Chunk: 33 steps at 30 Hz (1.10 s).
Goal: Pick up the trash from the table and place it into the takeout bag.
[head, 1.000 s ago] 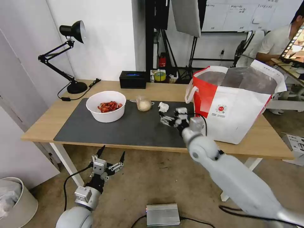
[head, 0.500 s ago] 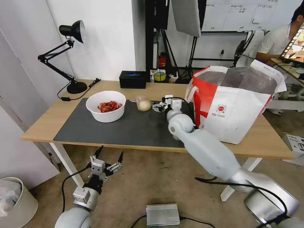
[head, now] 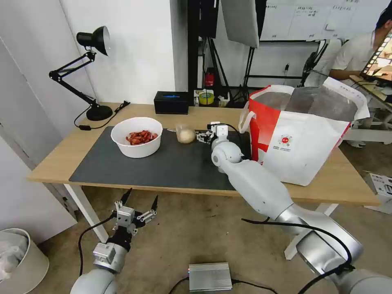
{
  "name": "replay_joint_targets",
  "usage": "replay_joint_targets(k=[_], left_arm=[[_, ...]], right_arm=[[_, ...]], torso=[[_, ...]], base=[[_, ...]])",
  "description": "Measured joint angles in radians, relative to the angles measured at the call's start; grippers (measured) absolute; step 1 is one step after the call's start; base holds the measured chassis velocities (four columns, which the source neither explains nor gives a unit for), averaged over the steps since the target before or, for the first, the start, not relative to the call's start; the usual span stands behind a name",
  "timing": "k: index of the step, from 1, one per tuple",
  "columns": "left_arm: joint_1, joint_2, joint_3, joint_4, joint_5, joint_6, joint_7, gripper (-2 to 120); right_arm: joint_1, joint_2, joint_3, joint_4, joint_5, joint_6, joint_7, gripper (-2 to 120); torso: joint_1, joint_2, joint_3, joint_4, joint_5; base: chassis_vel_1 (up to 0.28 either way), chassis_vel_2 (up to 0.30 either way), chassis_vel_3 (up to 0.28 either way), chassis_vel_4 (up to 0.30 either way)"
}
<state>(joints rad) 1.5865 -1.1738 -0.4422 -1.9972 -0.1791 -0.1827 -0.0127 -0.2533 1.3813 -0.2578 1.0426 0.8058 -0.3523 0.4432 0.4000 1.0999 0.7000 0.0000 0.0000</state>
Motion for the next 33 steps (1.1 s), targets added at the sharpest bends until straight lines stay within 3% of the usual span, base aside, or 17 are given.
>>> replay_joint_targets(k=[14,27,33], left_arm=[[-0.001,-0.001,0.002,0.005,0.000,-0.011,0.000,100],[-0.004,-0.001,0.007,0.011,-0.006,-0.020,0.000,100],[-0.002,-0.006,0.008,0.011,-0.004,-0.026,0.000,100]], right_arm=[[0.025,0.055,0.026,-0.122,-0.028,0.000,-0.051,100],[0.031,0.065,0.030,-0.156,-0.037,-0.006,-0.064,99],[0.028,0.064,0.030,-0.159,-0.037,-0.025,-0.060,80]], torso=[[0.000,0.000,0.000,0.0000,0.0000],[0.000,0.000,0.000,0.0000,0.0000],[0.000,0.000,0.000,0.0000,0.0000]], base=[[0.000,0.000,0.000,0.000],[0.000,0.000,0.000,0.000],[0.000,0.000,0.000,0.000]])
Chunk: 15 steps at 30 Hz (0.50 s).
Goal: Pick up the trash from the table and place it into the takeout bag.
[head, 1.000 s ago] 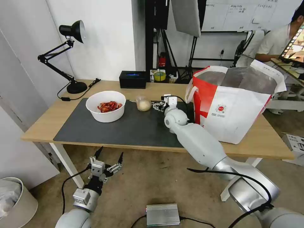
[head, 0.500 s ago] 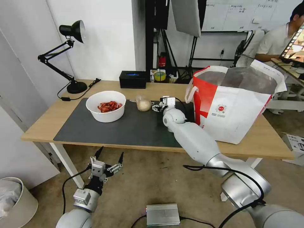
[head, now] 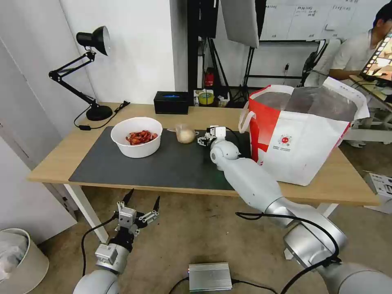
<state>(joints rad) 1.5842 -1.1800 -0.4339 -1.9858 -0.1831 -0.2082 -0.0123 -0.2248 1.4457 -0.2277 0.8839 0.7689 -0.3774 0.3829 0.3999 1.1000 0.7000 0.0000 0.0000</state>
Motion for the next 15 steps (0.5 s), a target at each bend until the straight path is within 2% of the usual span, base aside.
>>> replay_joint_targets(k=[1,4,5,8,9,12,13,15], left_arm=[[0.000,0.000,0.000,0.000,0.000,0.000,0.000,100],[0.001,-0.001,-0.001,0.000,0.000,-0.003,0.000,100],[0.001,-0.001,-0.001,0.000,0.000,-0.003,0.000,100],[0.003,-0.001,-0.002,-0.002,0.000,-0.008,0.000,100],[0.003,-0.001,-0.002,-0.002,0.000,-0.008,0.000,100],[0.002,-0.001,-0.003,-0.003,0.001,-0.010,0.000,100],[0.002,-0.001,-0.003,-0.003,0.001,-0.010,0.000,100],[0.001,-0.001,-0.003,-0.004,0.000,-0.011,0.000,100]], right_arm=[[0.000,0.000,0.000,0.000,0.000,0.000,0.000,80],[-0.002,-0.002,0.000,0.002,0.001,-0.010,0.006,63],[-0.002,-0.002,0.000,0.002,0.001,-0.010,0.006,63],[-0.008,-0.007,0.001,0.016,0.003,-0.020,0.014,48],[-0.008,-0.007,0.001,0.016,0.003,-0.020,0.014,48],[-0.016,-0.013,0.001,0.032,0.010,-0.030,0.024,34],[-0.016,-0.013,0.001,0.032,0.010,-0.030,0.024,34],[-0.020,-0.019,0.000,0.044,0.024,-0.036,0.031,25]], torso=[[0.000,0.000,0.000,0.0000,0.0000],[0.000,0.000,0.000,-0.0001,0.0000],[0.000,0.000,0.000,-0.0001,0.0000],[0.000,0.000,0.000,-0.0001,0.0000],[0.000,0.000,0.000,-0.0001,0.0000],[0.000,0.000,0.000,-0.0001,-0.0001],[0.000,0.000,0.000,-0.0001,-0.0001],[0.000,0.000,0.000,-0.0002,-0.0001]], base=[[0.000,0.000,0.000,0.000],[0.000,0.000,0.000,0.000],[0.000,0.000,0.000,0.000],[0.000,0.000,0.000,0.000],[0.000,0.000,0.000,0.000],[0.000,0.000,0.000,0.000],[0.000,0.000,0.000,0.000],[0.000,0.000,0.000,0.000]])
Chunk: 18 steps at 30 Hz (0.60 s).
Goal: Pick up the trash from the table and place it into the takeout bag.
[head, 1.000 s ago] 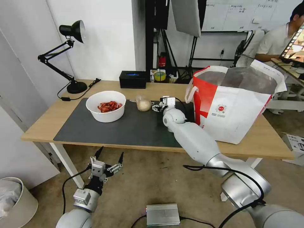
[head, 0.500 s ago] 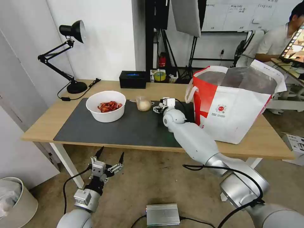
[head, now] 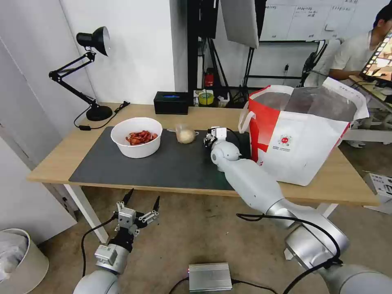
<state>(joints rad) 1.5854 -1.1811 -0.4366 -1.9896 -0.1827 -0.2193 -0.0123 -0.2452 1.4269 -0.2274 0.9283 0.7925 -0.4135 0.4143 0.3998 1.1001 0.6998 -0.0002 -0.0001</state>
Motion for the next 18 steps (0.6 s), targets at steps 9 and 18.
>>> replay_joint_targets(k=[9,18], left_arm=[[-0.004,0.002,0.000,-0.001,0.000,-0.001,-0.001,100],[-0.007,0.000,0.003,-0.002,-0.001,-0.001,-0.003,100]], right_arm=[[-0.018,-0.021,-0.002,0.049,0.026,-0.008,0.011,0],[-0.093,-0.142,-0.028,0.315,0.122,-0.040,0.069,0]], torso=[[0.000,0.000,0.000,0.0002,0.0001],[0.000,0.000,0.000,0.0003,0.0003]], base=[[0.000,0.000,0.000,0.000],[0.000,0.000,0.000,0.000]])
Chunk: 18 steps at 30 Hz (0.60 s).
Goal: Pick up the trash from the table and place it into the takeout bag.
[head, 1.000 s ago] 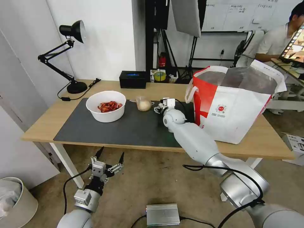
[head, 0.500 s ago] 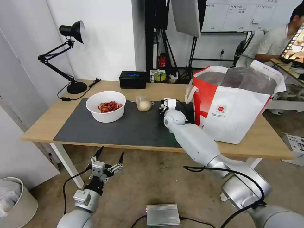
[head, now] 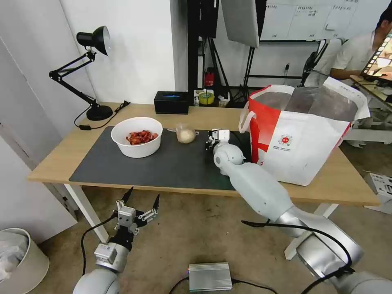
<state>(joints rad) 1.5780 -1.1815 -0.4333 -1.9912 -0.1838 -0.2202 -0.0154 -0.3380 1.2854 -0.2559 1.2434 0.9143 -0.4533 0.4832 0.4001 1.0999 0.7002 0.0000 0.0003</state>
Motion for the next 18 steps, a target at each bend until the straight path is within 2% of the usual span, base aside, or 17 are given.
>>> replay_joint_targets(k=[1,4,5,8,9,12,14,16,18], left_arm=[[0.000,0.000,0.000,0.000,0.000,0.000,0.000,100],[0.000,0.000,0.001,-0.001,-0.001,0.000,0.000,100],[0.000,0.000,0.001,-0.001,-0.001,0.000,0.000,100],[0.000,0.001,0.003,-0.007,-0.001,0.000,-0.001,100],[0.000,0.001,0.003,-0.007,-0.001,0.000,-0.001,100],[0.001,0.001,0.005,-0.010,-0.001,0.000,-0.001,100],[0.002,0.000,0.006,-0.011,-0.001,0.000,-0.001,100],[0.005,-0.001,0.006,-0.014,-0.001,0.000,-0.002,100],[0.006,-0.001,0.006,-0.015,-0.001,0.000,-0.002,100]], right_arm=[[0.000,0.000,0.000,0.000,0.000,0.000,0.000,0],[-0.057,-0.069,0.008,0.185,0.025,-0.017,0.022,0],[-0.057,-0.069,0.008,0.185,0.025,-0.017,0.022,0],[-0.108,-0.137,0.026,0.356,0.036,-0.031,0.036,0],[-0.108,-0.137,0.026,0.356,0.036,-0.031,0.036,0],[-0.138,-0.199,0.051,0.494,0.035,-0.033,0.039,0],[-0.143,-0.215,0.059,0.523,0.034,-0.033,0.041,0],[-0.155,-0.280,0.100,0.627,0.021,-0.033,0.045,0],[-0.157,-0.301,0.118,0.655,0.014,-0.033,0.046,0]], torso=[[0.000,0.000,0.000,0.0000,0.0000],[0.000,0.000,0.000,0.0001,0.0000],[0.000,0.000,0.000,0.0001,0.0000],[0.000,0.000,0.000,0.0000,0.0000],[0.000,0.000,0.000,0.0000,0.0000],[0.000,0.000,0.000,-0.0001,0.0000],[0.000,0.000,0.000,0.0000,0.0000],[0.000,0.000,0.000,0.0000,-0.0001],[0.000,0.000,0.000,-0.0001,0.0000]], base=[[0.000,0.000,0.000,0.000],[0.000,0.000,0.000,0.000],[0.000,0.000,0.000,0.000],[0.000,0.000,0.000,0.000],[0.000,0.000,0.000,0.000],[0.000,0.000,0.000,0.000],[0.000,0.000,0.000,0.000],[0.000,0.000,0.000,0.000],[0.000,0.000,0.000,0.000]])
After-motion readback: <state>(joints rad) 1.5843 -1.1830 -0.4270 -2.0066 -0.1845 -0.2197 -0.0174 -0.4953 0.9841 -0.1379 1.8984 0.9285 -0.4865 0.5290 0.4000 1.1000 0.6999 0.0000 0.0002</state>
